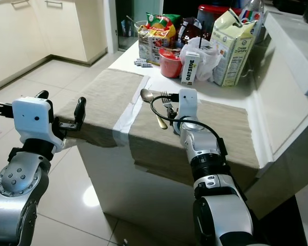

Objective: Setting the table

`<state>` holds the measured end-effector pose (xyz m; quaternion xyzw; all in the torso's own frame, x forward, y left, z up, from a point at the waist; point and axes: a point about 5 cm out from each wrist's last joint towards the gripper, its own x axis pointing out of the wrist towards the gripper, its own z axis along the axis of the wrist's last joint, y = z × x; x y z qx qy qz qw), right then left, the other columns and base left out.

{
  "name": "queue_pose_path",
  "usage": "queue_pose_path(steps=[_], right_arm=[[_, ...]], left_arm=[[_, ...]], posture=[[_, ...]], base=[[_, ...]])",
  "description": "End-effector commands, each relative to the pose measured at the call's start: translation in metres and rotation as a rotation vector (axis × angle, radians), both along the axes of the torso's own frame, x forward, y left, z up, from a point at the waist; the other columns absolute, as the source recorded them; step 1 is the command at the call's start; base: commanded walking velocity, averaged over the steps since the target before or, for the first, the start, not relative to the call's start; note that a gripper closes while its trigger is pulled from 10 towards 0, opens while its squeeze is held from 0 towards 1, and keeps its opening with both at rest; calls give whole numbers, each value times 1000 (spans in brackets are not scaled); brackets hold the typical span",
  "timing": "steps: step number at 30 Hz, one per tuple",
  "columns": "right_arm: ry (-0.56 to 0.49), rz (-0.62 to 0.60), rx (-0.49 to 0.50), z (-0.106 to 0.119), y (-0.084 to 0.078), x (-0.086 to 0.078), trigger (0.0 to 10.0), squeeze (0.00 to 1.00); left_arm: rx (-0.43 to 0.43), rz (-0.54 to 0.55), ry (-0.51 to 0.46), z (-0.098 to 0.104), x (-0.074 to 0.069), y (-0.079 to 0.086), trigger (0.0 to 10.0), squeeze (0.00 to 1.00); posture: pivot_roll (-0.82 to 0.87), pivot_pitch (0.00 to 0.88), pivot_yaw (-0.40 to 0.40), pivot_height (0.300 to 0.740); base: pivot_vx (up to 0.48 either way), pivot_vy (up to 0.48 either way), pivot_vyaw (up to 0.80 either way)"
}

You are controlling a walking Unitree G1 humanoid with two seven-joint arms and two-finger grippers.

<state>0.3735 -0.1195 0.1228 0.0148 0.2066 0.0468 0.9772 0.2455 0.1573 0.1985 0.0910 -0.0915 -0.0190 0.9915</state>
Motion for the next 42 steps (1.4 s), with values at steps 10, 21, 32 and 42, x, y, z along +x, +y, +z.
queue_pose_path(steps=[10,21,32,42], right_arm=[[-111,47,-160,-9,4,-6,0,0],[-557,52,-231,59,17,-1,0,47],[-795,55,-262,98,25,-7,0,129],[-795,55,-262,98,25,-7,0,129]], left_arm=[[-2,-5,-26,8,3,-1,10000,0],[-2,-2,-24,7,3,0,10000,0],[1,-1,-24,7,3,0,10000,0],[1,-1,-24,7,3,0,10000,0]], posture=[[65,26,33,728],[63,30,33,728],[63,30,33,728],[63,30,33,728]], base=[[0,0,0],[0,0,0],[0,0,0],[0,0,0]])
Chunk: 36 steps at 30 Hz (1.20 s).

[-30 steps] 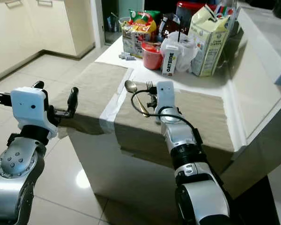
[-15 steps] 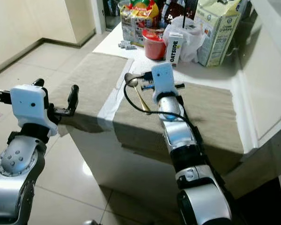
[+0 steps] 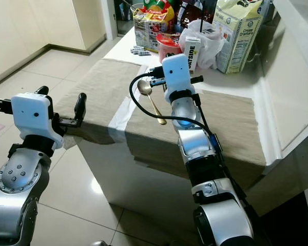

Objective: Setting the table

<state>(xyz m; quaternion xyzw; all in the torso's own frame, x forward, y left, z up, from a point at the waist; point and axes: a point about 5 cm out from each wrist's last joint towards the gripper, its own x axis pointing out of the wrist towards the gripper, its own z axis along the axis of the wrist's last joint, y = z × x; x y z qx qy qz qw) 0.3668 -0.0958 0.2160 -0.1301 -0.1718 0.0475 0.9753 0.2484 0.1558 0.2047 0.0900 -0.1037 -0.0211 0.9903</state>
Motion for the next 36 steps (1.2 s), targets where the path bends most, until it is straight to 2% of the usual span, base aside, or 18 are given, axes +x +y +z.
queue_pose_path(steps=[1,17,18,19,20,21,36], right_arm=[[-21,3,-8,4,1,0,0,129],[-42,12,-11,6,3,-2,0,110],[238,-15,118,-34,-2,7,10000,1000],[322,-20,157,-47,-3,8,10000,1000],[322,-20,157,-47,-3,8,10000,1000],[365,-18,178,-54,-2,8,10000,1000],[384,2,183,-54,1,9,10000,1000]], left_arm=[[3,6,0,1,0,2,10000,0],[3,7,0,1,0,2,10000,0],[9,1,-3,1,-1,1,10000,0],[10,0,-4,2,-1,0,10000,0],[10,0,-4,2,-1,0,10000,0],[11,-1,-5,2,-1,0,10000,0],[9,-1,-3,1,-1,0,10000,0]], posture=[[63,30,33,728],[63,30,33,728],[72,10,26,728],[72,10,26,728],[72,10,26,728],[72,10,26,728],[74,13,24,728]], base=[[0,0,0],[0,0,0],[0,0,0],[0,0,0],[0,0,0],[0,0,0],[0,0,0]])
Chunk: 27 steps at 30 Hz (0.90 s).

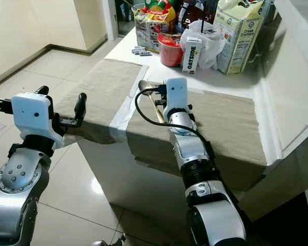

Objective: Setting the table

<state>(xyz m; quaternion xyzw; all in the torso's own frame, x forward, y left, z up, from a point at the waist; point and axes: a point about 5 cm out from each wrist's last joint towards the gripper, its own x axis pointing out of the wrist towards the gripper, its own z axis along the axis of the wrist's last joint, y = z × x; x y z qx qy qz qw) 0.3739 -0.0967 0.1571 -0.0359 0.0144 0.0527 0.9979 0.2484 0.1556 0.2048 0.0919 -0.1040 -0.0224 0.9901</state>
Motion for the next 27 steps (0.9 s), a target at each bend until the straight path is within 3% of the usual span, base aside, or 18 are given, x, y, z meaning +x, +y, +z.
queue_pose_path(steps=[1,25,26,27], right_arm=[[-1,8,14,5,1,2,10000,1000],[32,-44,-11,2,-4,5,10000,1000],[40,-55,-20,1,-5,6,10000,675],[48,-69,-22,1,-7,7,10000,0]], left_arm=[[5,1,-3,1,-1,0,10000,0],[5,-2,-1,1,-2,0,10000,0],[5,-2,0,1,-2,0,10000,0],[6,-3,0,1,-2,0,10000,0]], posture=[[74,13,24,728],[75,21,29,728],[75,23,30,728],[75,23,30,728]], base=[[0,0,0],[0,0,0],[0,0,0],[0,0,0]])
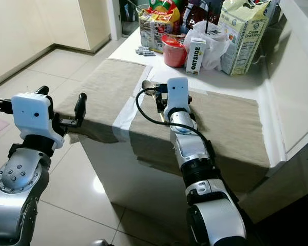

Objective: Setting the table

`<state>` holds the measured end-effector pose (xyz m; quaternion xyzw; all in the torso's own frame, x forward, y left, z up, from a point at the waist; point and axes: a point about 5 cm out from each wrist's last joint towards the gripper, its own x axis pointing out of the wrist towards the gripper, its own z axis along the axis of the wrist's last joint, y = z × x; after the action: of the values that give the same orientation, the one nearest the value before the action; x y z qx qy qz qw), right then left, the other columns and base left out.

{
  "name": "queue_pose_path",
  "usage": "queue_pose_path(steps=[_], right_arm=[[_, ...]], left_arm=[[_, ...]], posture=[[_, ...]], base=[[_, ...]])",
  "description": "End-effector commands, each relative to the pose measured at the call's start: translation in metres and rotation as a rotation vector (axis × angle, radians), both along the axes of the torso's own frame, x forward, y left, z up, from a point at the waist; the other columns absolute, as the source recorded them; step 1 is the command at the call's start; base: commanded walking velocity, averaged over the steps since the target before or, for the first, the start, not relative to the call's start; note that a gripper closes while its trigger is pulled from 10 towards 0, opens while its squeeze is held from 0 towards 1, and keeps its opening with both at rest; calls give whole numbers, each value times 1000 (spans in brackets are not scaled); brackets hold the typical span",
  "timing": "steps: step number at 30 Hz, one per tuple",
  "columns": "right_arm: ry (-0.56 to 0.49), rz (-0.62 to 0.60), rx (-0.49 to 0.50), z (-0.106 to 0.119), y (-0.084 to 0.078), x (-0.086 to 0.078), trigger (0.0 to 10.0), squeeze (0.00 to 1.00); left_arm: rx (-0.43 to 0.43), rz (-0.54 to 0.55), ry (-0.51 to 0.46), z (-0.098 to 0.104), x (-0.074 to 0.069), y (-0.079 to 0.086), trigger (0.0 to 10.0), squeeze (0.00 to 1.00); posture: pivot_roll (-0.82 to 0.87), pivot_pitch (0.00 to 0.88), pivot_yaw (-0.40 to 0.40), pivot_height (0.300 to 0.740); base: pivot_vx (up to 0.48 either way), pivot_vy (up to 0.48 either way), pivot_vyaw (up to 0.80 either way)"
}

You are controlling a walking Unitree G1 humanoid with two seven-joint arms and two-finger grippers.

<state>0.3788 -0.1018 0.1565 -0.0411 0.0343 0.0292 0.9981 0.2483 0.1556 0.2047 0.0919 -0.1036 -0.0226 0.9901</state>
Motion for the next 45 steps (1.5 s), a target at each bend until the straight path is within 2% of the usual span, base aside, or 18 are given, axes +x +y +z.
queue_pose_path(steps=[1,11,18,27,30,31,32,33,38,39,41,42,45], right_arm=[[11,-21,-9,2,-2,2,10000,0],[53,-40,-11,3,0,10,10000,0],[151,-43,33,-11,1,9,10000,0],[220,-52,29,-25,-1,6,10000,0],[299,-53,62,-36,0,2,10000,0],[319,-53,77,-39,0,1,7255,0],[335,-52,87,-41,1,1,2941,0],[361,-53,106,-45,1,-1,0,0],[388,-57,117,-51,1,-4,0,0],[394,-57,117,-52,1,-5,0,161],[400,-50,111,-54,1,-6,0,161],[401,-47,107,-55,1,-6,0,0],[393,-35,102,-54,2,-6,0,0]], left_arm=[[6,-3,-1,1,-2,0,10000,0],[8,-4,1,2,-1,0,10000,0],[9,-2,0,2,-2,0,10000,0],[12,-7,-3,3,-2,0,10000,0],[12,-9,-4,3,-1,0,10000,0],[12,-9,-4,3,-1,0,10000,0],[13,-10,-4,4,-1,0,10000,0],[13,-10,-5,4,-1,0,10000,0],[15,-11,-6,5,-1,0,10000,0],[16,-11,-6,5,-1,0,10000,0],[17,-13,-6,4,-1,0,10000,0],[17,-14,-5,4,-1,0,10000,0],[17,-17,-6,5,-1,-1,10000,0]], posture=[[75,23,30,728],[76,26,32,728],[84,29,29,728],[84,29,29,728],[79,23,30,728],[79,23,30,728],[79,23,30,728],[79,23,30,728],[81,17,27,728],[81,17,27,728],[80,16,27,728],[80,16,27,728],[77,15,29,728]], base=[[0,0,0],[0,0,0],[0,0,0],[0,0,0],[0,0,0],[0,0,0],[0,0,0],[0,0,0],[0,0,0],[0,0,0],[0,0,0],[0,0,0],[0,0,0]])
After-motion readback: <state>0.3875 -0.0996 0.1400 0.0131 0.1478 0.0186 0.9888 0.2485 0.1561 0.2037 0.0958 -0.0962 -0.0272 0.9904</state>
